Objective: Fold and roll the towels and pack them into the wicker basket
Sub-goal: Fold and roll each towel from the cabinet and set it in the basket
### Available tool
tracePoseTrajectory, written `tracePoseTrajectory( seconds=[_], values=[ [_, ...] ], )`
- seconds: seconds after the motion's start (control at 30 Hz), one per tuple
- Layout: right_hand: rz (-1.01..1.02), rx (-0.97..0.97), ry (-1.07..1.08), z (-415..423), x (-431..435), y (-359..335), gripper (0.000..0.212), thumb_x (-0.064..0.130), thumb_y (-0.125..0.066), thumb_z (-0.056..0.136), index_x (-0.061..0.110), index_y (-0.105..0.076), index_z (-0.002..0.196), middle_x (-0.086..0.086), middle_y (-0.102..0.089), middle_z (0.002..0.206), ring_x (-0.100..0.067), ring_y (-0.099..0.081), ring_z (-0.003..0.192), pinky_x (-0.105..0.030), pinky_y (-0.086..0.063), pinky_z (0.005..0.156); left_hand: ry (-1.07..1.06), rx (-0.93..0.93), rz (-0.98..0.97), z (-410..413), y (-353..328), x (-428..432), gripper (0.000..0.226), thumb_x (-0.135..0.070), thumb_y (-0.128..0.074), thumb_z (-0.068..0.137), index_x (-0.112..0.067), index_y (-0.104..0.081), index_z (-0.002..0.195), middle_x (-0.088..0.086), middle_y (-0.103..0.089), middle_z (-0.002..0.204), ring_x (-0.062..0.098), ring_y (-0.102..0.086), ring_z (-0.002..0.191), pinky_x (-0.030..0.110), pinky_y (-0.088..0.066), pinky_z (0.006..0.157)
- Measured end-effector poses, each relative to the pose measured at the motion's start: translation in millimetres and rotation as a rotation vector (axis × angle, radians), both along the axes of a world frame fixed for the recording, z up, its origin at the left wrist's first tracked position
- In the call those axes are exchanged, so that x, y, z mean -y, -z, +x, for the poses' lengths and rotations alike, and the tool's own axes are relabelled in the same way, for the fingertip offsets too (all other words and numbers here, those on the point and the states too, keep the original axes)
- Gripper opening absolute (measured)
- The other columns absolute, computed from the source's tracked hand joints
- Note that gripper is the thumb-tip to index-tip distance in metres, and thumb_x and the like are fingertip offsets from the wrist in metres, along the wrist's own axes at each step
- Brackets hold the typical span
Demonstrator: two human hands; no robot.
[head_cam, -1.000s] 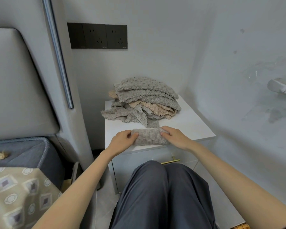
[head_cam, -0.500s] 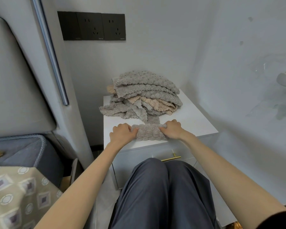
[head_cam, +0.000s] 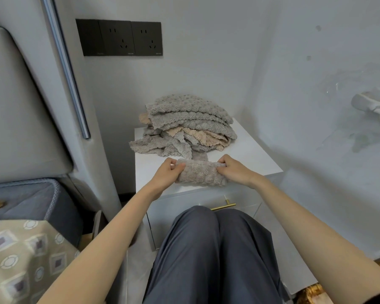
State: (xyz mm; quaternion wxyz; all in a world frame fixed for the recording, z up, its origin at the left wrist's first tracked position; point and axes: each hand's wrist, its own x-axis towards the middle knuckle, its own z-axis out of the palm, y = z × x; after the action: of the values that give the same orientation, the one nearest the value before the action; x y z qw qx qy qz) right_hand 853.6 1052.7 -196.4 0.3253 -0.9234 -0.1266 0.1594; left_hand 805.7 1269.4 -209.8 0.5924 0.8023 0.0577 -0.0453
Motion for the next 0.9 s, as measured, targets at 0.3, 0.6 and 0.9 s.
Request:
tracePoseTrajectory(
  seconds=[0.3, 0.6, 0.9],
  values=[
    [-0.005, 0.151, -0.083, -46.0, 46.0, -30.4, 0.019, 0.044, -0.031, 0.09, 0.028, -0.035, 0.097, 0.001, -0.049, 0.084, -0.015, -0.042, 0.071, -0.033, -0.035, 0.065, 0.185, 0.087, -0.111, -8.7, -31.8, 57.7, 0.017, -0.031, -0.056, 0.095, -0.019, -0.045, 0.099, -0.002, -0.053, 0.077, 0.011, -0.05, 0.069, 0.024, -0.043, 0.066],
    [0.045, 0.129, 0.089, -107.2, 116.7, -3.2, 0.021, 0.047, -0.033, 0.081, 0.027, -0.033, 0.088, 0.005, -0.041, 0.079, -0.008, -0.035, 0.065, -0.02, -0.032, 0.058, 0.418, 0.031, -0.097, -32.5, -21.3, 136.7, 0.024, -0.031, -0.059, 0.093, -0.012, -0.047, 0.099, 0.002, -0.063, 0.082, 0.012, -0.056, 0.072, 0.028, -0.044, 0.072],
    [0.05, 0.118, 0.334, -175.9, 194.6, 61.0, 0.013, 0.046, -0.034, 0.085, 0.033, -0.034, 0.085, 0.005, -0.046, 0.074, -0.006, -0.037, 0.061, -0.028, -0.033, 0.059, 0.54, -0.037, 0.056, -59.9, 28.5, 227.0, 0.035, -0.042, -0.061, 0.089, -0.013, -0.053, 0.108, 0.004, -0.064, 0.105, 0.014, -0.061, 0.094, 0.023, -0.047, 0.072]
  ],
)
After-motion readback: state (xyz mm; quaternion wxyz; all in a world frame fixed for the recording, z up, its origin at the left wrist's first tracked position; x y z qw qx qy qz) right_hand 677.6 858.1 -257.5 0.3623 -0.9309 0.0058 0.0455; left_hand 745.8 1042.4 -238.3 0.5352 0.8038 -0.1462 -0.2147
